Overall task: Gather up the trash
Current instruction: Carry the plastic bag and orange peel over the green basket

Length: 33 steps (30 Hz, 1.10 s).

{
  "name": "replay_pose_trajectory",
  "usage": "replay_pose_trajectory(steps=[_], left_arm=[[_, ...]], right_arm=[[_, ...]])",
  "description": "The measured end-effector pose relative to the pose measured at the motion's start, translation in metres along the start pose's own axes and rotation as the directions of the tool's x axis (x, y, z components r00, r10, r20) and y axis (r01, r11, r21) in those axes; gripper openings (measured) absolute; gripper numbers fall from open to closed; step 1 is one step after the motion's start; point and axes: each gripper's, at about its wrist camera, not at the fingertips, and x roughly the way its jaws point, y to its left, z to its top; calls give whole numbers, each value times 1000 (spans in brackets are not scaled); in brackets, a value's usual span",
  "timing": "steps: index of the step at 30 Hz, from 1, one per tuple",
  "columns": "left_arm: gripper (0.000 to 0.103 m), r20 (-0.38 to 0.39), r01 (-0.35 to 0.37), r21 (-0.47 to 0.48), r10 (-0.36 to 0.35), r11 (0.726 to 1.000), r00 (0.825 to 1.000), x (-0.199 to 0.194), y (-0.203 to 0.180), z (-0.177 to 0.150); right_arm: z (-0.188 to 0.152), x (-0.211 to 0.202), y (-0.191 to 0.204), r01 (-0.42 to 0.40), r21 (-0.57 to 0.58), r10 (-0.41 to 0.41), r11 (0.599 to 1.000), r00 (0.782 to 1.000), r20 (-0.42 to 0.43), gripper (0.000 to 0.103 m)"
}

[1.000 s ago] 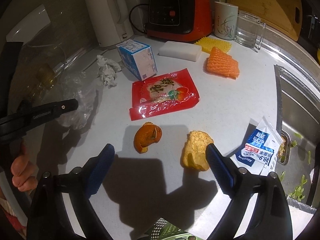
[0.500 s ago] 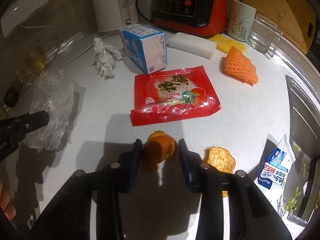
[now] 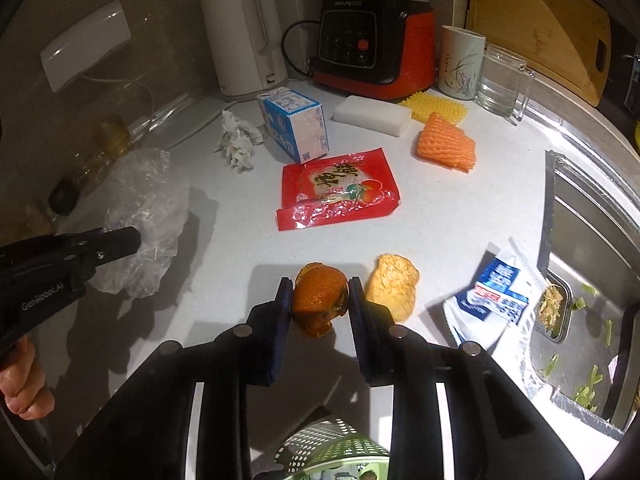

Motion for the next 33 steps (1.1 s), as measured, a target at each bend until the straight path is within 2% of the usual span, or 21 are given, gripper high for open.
replay_pose_trajectory(steps=[7,19,27,33], left_arm=[[14,-17,44,92,-43,995,999,-34,-49,-43],[14,-107,122,161,-106,979,989,-73,-133,-135],[14,-175,152,157,-124,976,977,-85,-167,-195],[14,-206,149,147,-117,978,972,-83,-180,-221]], right_arm=[[-51,-65,-24,-3,36,2,999,1000,22,29],[-146,-148,-67,6,84,-11,996,999,52,29],[-191,-180,-88,-11,89,6,996,999,49,29],[-208,-190,-91,-21,80,18,997,999,37,29]])
